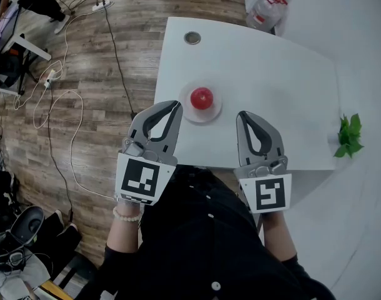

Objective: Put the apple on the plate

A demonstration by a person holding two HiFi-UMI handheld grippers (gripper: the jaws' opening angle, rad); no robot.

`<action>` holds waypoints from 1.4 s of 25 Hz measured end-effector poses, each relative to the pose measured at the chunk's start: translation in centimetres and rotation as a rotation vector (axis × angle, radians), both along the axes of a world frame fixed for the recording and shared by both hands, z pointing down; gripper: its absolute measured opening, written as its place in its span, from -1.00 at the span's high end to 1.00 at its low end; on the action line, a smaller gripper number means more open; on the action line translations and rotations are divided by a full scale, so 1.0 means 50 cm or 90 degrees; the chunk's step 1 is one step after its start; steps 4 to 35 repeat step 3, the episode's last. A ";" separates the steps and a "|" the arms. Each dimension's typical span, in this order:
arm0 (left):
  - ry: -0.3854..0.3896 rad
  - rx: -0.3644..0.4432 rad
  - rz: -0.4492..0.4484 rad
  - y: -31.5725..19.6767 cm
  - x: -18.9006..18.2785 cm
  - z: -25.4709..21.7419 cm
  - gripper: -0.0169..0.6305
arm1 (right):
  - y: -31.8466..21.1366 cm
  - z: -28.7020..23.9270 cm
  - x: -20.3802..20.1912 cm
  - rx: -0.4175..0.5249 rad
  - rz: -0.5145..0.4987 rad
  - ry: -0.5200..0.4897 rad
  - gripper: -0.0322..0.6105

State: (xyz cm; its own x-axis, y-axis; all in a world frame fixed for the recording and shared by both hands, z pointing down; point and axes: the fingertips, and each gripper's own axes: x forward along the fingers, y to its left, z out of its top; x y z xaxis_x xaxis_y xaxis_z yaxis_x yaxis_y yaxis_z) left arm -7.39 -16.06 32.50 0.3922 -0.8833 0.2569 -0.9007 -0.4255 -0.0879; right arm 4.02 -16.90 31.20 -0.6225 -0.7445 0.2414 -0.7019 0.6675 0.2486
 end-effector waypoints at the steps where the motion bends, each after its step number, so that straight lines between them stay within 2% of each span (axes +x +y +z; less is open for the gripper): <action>1: -0.001 0.001 0.001 -0.001 0.003 0.001 0.89 | -0.001 0.001 0.003 0.000 0.000 0.000 0.77; 35: -0.008 0.008 0.008 -0.004 0.010 0.003 0.89 | -0.003 0.003 0.010 0.002 -0.001 0.001 0.77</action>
